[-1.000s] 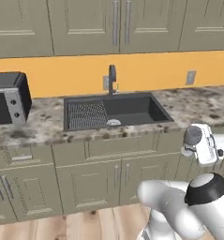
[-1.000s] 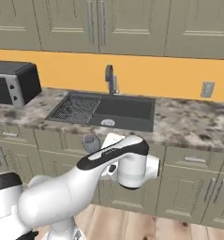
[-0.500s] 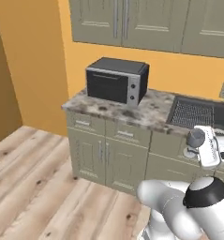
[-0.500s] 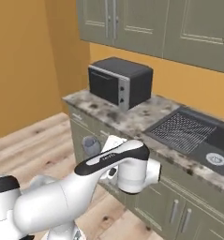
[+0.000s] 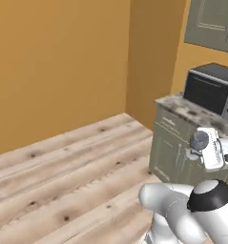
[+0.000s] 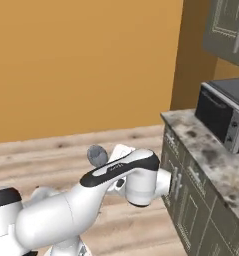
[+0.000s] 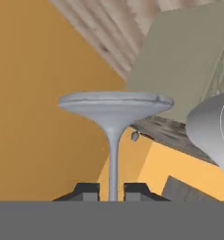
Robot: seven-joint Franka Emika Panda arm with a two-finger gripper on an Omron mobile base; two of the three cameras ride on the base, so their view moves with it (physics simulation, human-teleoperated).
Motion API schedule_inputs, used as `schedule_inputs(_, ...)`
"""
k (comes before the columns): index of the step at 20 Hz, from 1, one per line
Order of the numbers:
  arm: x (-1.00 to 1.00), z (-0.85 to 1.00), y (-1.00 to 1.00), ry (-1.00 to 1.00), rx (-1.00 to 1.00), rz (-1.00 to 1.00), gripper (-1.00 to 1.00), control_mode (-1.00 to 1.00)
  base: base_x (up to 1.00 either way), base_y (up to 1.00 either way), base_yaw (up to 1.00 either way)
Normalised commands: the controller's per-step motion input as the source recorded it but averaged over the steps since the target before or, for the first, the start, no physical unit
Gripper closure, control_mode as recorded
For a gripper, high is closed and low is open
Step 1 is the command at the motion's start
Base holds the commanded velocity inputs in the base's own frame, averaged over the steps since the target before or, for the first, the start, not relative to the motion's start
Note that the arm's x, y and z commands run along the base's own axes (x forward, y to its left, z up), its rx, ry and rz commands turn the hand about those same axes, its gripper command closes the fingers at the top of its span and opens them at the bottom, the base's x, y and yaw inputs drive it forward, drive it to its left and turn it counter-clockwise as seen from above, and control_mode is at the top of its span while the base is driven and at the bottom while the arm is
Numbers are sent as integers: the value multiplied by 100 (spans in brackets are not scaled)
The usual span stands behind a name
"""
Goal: Retrieve the wine glasses from the counter and place one next to each plate.
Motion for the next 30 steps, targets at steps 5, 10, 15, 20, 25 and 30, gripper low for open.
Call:
schedule_inputs(5, 0, 0, 0, 0, 0, 0, 100, 100, 62, 32, 78)
schedule_inputs(10, 0, 0, 0, 0, 0, 0, 100, 100, 98, 29, 62)
schedule_inputs(15, 0, 0, 0, 0, 0, 0, 100, 100, 100, 51, 19)
schedule_inputs(20, 0, 0, 0, 0, 0, 0, 100, 100, 100, 96, 7)
schedule_inputs(25, 0, 0, 0, 0, 0, 0, 100, 100, 100, -4, 22)
schedule_inputs(30, 0, 0, 0, 0, 0, 0, 100, 100, 100, -15, 27)
